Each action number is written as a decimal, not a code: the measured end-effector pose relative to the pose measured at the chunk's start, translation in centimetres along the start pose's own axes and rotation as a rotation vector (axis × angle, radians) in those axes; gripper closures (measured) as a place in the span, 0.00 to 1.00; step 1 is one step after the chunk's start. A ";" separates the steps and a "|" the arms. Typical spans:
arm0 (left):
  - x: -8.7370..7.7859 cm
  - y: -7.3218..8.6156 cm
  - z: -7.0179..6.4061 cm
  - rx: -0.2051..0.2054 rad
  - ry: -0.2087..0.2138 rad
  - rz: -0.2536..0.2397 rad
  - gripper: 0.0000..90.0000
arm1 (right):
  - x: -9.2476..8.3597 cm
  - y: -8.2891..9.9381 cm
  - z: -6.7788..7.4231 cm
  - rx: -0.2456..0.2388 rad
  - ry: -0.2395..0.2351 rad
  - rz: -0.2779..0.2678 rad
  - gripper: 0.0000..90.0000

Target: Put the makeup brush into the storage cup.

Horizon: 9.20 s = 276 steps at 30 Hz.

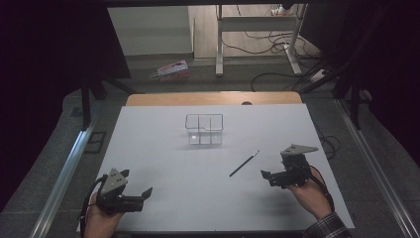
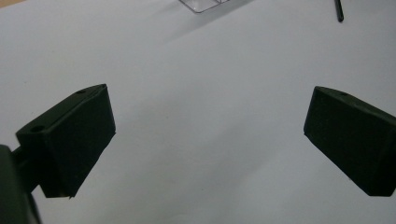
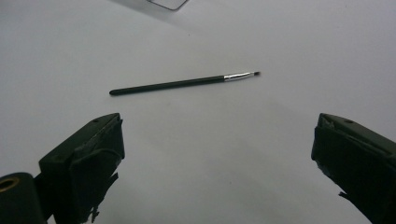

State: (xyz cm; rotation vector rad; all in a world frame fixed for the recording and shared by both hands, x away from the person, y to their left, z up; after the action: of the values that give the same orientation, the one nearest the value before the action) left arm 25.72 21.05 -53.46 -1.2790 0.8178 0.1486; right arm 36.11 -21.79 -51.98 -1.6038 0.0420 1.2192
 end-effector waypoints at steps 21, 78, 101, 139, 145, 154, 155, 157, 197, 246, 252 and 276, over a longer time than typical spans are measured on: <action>0.1 0.0 0.0 0.004 0.001 0.001 0.03 | 4.2 -3.2 0.7 -0.018 0.007 0.030 0.01; 0.2 0.0 -0.3 0.018 0.011 0.003 0.03 | 10.2 -3.7 0.7 0.032 0.048 0.233 0.09; 0.2 0.0 -0.3 0.019 0.012 0.003 0.03 | 10.5 -5.4 1.1 0.046 0.058 0.493 0.12; 0.1 0.0 -0.5 0.028 0.016 0.004 0.03 | 10.8 -3.5 0.5 0.059 0.051 0.633 0.95; 0.1 0.0 -0.4 0.028 0.015 0.004 0.03 | 10.9 -3.5 0.5 0.034 0.036 0.650 0.95; 0.2 0.0 -0.5 0.028 0.014 0.006 0.03 | 10.8 -3.5 0.3 0.033 0.020 0.637 0.95; 0.2 0.0 -0.5 0.028 0.014 0.006 0.03 | 10.8 -3.5 0.3 0.030 0.019 0.632 0.95; 0.2 0.0 -0.5 0.028 0.014 0.007 0.03 | 10.7 -3.5 0.3 0.030 0.016 0.634 0.95; 0.4 0.0 -1.0 0.040 0.021 0.032 0.02 | 7.4 -5.5 1.8 -0.032 -0.058 0.482 0.95; 0.2 -0.1 -0.9 0.018 0.026 0.018 0.04 | 3.5 -5.1 3.9 -0.082 -0.126 0.207 0.95; 0.3 -0.1 -0.9 0.027 0.024 0.022 0.05 | 2.8 -5.3 4.4 -0.093 -0.135 0.146 0.95; 0.1 -1.3 -2.1 -0.005 0.123 -0.015 0.06 | 1.4 -5.6 7.7 -0.156 -0.219 0.024 0.95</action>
State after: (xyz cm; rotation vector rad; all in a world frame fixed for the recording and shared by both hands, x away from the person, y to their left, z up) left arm 25.52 18.70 -52.65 -1.3089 0.9129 0.0604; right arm 34.78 -12.94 -48.38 -1.5961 -0.1780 1.4397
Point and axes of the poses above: each handheld gripper's, and its own axes: x roughly forward along the jaws, y roughly out of its underside, z roughly to its left, the point moved 8 cm from there along x, roughly forward along the jaws, and after that the axes turned 5 degrees about -y, right-handed, at the moved point
